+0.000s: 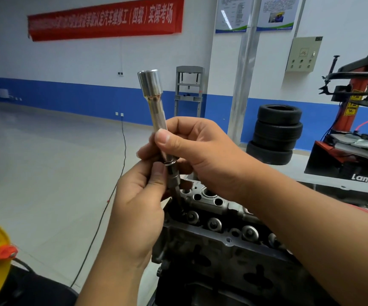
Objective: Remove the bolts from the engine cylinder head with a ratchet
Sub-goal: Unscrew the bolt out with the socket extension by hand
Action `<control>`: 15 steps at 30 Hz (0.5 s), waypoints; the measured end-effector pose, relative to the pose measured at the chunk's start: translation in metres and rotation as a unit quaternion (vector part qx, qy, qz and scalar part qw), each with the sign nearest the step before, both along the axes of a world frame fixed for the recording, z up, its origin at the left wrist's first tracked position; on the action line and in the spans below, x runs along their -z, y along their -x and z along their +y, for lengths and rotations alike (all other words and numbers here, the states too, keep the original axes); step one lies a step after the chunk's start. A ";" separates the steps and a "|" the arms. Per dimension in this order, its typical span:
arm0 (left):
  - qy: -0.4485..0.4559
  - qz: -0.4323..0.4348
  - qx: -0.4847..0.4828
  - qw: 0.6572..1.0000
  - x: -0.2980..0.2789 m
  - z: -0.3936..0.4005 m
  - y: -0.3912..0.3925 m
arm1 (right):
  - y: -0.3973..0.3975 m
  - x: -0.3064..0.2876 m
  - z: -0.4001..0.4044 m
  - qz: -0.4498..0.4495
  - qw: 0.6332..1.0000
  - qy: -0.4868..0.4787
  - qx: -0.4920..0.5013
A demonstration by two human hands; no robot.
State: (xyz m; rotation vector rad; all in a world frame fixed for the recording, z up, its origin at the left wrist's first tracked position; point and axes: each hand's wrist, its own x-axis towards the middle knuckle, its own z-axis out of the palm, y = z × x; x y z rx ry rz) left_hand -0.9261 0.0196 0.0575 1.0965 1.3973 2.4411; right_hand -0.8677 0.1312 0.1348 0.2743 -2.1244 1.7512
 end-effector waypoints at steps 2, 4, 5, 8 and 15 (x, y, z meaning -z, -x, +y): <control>-0.005 -0.005 -0.039 0.999 0.000 0.001 -0.001 | 0.000 0.000 0.001 -0.007 1.000 -0.010 -0.003; -0.012 -0.011 -0.080 0.997 -0.001 0.003 0.000 | 0.001 0.001 0.002 -0.013 1.000 -0.020 0.005; -0.018 -0.006 -0.096 0.995 -0.001 0.003 -0.001 | 0.002 0.002 0.002 -0.012 1.000 -0.020 0.013; -0.035 -0.002 -0.123 0.992 -0.001 0.003 -0.001 | 0.003 0.004 -0.001 0.010 0.999 -0.010 0.036; -0.008 -0.004 0.008 1.000 0.001 -0.001 0.000 | 0.001 0.003 0.001 0.006 1.000 0.006 -0.008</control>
